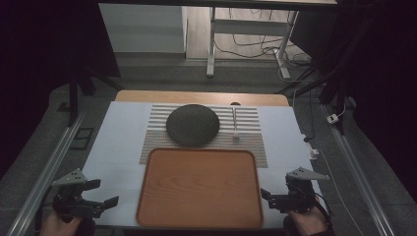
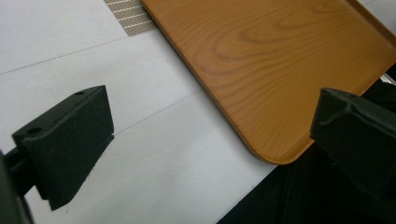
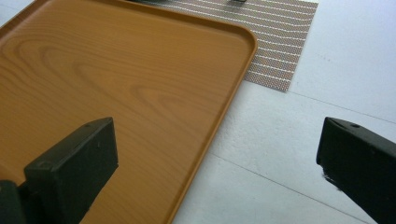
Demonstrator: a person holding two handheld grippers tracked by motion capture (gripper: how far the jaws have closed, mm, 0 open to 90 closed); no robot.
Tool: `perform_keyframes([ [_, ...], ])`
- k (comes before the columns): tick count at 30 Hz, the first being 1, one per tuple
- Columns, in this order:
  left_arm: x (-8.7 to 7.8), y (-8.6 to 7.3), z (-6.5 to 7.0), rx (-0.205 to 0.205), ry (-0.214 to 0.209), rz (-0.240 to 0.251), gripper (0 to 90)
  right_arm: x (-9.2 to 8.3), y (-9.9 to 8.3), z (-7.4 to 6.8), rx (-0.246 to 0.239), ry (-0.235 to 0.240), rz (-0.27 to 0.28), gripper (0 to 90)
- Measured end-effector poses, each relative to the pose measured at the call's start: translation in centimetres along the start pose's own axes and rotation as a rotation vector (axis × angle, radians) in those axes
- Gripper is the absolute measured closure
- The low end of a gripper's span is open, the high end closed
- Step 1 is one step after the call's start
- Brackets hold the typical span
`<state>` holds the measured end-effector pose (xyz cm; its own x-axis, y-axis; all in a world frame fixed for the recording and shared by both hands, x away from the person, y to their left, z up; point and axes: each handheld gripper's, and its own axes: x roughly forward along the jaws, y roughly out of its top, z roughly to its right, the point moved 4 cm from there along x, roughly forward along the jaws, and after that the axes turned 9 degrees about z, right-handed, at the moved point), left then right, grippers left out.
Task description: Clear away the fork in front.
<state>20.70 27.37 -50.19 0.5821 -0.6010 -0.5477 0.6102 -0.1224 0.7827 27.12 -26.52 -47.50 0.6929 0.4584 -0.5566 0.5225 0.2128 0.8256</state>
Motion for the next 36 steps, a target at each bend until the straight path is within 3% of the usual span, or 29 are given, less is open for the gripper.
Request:
perform_keyframes([
  [13,0.1,0.0,0.0,-0.006,0.004,-0.011,0.0,0.1,0.0,0.0,0.001,0.001,-0.011,0.0],
  [27,0.2,0.0,0.0,-0.003,0.003,-0.02,0.0,0.6,0.5,-0.4,-0.041,0.014,-0.002,0.0],
  [36,0.2,-0.1,0.1,0.0,0.002,-0.022,0.0,1.5,0.9,-0.9,-0.07,0.074,-0.023,0.0],
])
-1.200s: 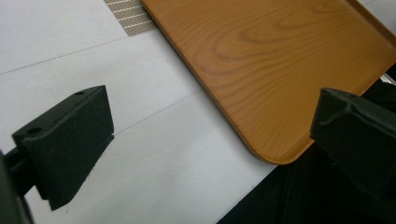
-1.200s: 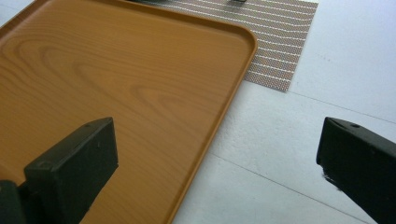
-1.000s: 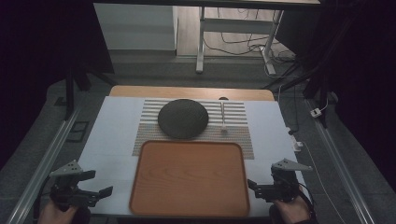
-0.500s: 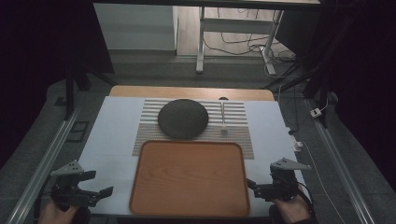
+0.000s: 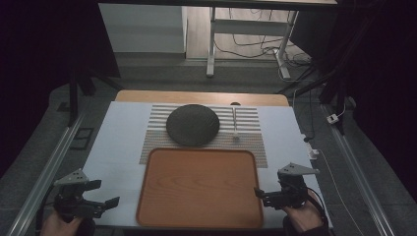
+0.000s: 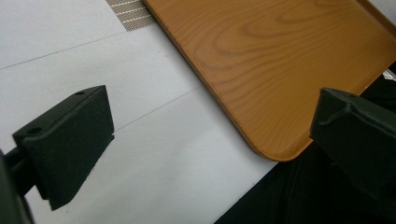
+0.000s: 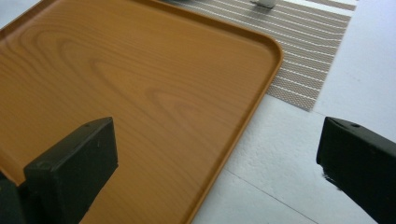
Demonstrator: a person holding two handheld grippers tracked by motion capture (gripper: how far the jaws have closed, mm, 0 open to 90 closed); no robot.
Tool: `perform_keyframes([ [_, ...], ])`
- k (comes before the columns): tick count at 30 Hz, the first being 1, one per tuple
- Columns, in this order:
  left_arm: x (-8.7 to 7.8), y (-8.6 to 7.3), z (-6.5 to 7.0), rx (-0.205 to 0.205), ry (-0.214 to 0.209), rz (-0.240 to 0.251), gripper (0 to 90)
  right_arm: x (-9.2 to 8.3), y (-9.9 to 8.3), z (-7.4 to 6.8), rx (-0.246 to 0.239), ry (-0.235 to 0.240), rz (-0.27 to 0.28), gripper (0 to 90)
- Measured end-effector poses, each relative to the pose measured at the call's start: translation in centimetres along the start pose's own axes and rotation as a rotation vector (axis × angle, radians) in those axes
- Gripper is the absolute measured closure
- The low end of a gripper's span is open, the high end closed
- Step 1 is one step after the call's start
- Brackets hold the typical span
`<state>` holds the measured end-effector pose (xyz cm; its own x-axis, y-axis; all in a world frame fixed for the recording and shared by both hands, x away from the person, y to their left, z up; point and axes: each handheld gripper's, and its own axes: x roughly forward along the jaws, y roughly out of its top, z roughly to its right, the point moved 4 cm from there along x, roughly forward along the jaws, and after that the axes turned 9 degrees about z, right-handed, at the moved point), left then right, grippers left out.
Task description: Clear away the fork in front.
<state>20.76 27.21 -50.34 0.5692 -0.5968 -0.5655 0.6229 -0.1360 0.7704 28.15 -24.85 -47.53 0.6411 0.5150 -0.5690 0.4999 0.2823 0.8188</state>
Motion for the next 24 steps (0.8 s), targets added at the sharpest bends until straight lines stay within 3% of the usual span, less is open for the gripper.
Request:
perform_keyframes([
  [10,0.0,0.0,0.0,0.001,-0.002,-0.001,0.0,1.4,0.7,-0.5,0.029,0.062,-0.011,0.0],
  [17,0.0,0.0,0.0,-0.002,-0.004,0.0,0.0,2.6,1.1,-1.3,-0.003,0.083,-0.043,0.0],
  [24,0.0,0.0,-0.1,-0.003,-0.006,0.001,0.0,3.7,1.8,-1.4,-0.015,0.1,-0.029,0.0],
])
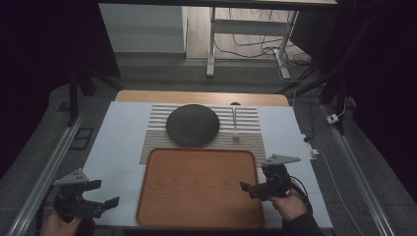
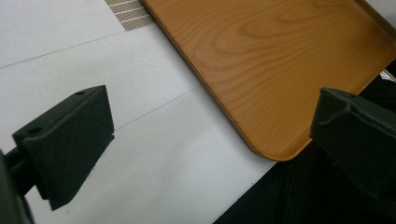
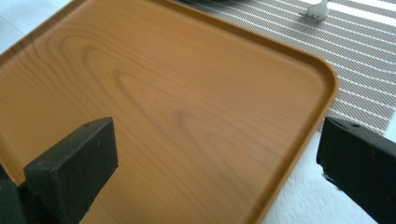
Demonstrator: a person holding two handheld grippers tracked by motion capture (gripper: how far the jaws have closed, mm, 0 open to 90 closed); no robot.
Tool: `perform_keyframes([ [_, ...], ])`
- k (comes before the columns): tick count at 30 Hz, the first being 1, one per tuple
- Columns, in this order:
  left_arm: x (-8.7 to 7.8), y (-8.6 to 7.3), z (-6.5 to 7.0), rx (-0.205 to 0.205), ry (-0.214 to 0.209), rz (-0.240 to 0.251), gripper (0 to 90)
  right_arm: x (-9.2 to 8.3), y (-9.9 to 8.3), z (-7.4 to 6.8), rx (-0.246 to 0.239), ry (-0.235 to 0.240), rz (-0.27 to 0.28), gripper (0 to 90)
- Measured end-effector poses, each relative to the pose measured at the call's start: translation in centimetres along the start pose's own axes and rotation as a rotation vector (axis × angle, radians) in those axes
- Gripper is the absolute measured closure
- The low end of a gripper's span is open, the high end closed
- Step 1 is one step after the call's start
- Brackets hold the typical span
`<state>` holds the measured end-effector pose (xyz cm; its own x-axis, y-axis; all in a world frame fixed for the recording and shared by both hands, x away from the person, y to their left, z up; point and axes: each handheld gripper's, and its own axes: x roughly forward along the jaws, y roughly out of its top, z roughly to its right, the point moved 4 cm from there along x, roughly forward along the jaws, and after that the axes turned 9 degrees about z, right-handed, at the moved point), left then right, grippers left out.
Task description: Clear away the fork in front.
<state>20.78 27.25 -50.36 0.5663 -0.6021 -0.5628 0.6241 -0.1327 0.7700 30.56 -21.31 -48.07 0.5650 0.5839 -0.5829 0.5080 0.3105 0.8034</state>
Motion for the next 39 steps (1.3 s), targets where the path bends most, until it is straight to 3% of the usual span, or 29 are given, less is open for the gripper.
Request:
perform_keyframes([
  [5,0.0,0.0,0.0,0.0,0.0,-0.002,0.0,0.7,0.4,0.1,-0.004,0.004,0.003,0.0],
  [14,0.0,0.0,0.0,-0.002,-0.002,-0.004,0.0,2.6,1.0,-0.2,-0.065,0.028,-0.033,0.0],
  [32,0.1,0.0,-0.1,-0.006,-0.004,-0.011,0.0,6.8,2.6,0.1,-0.204,-0.029,-0.101,0.0],
  [39,0.1,0.0,-0.1,-0.006,-0.004,-0.011,0.0,8.3,3.4,1.0,-0.259,-0.081,-0.122,0.0],
])
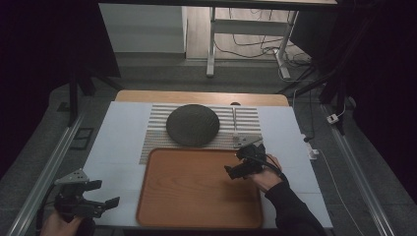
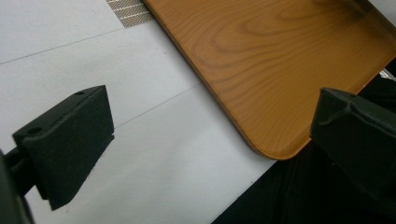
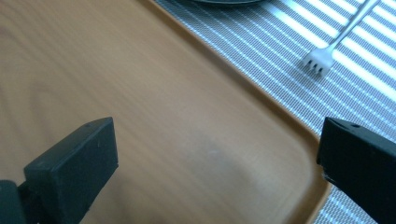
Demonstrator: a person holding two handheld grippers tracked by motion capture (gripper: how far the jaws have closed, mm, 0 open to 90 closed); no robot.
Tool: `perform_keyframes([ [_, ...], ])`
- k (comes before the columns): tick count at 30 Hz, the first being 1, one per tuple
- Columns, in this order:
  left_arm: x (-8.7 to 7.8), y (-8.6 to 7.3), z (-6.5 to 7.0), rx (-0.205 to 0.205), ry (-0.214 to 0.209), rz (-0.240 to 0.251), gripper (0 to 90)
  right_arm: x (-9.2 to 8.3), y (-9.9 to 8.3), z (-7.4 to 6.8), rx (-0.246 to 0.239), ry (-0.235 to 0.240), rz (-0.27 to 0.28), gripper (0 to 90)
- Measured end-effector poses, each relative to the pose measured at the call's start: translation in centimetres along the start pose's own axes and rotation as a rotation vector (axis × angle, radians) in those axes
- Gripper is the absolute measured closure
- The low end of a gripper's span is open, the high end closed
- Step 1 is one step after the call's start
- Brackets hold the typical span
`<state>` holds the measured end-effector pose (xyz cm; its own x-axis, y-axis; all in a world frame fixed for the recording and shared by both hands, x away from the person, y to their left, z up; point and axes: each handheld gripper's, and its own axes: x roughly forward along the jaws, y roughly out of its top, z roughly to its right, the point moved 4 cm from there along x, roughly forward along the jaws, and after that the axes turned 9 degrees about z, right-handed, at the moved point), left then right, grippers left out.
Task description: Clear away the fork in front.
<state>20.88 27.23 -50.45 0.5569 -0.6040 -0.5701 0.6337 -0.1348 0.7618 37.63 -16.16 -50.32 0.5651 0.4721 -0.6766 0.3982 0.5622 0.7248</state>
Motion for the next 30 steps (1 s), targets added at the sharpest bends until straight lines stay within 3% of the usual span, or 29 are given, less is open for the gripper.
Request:
perform_keyframes([
  [23,0.0,0.0,-0.1,-0.002,-0.006,0.0,0.0,3.8,1.9,4.5,-0.102,-0.181,-0.045,0.0],
  [30,0.0,0.0,-0.1,-0.004,-0.008,-0.003,0.0,5.6,2.0,6.2,-0.18,-0.255,-0.102,1.6],
])
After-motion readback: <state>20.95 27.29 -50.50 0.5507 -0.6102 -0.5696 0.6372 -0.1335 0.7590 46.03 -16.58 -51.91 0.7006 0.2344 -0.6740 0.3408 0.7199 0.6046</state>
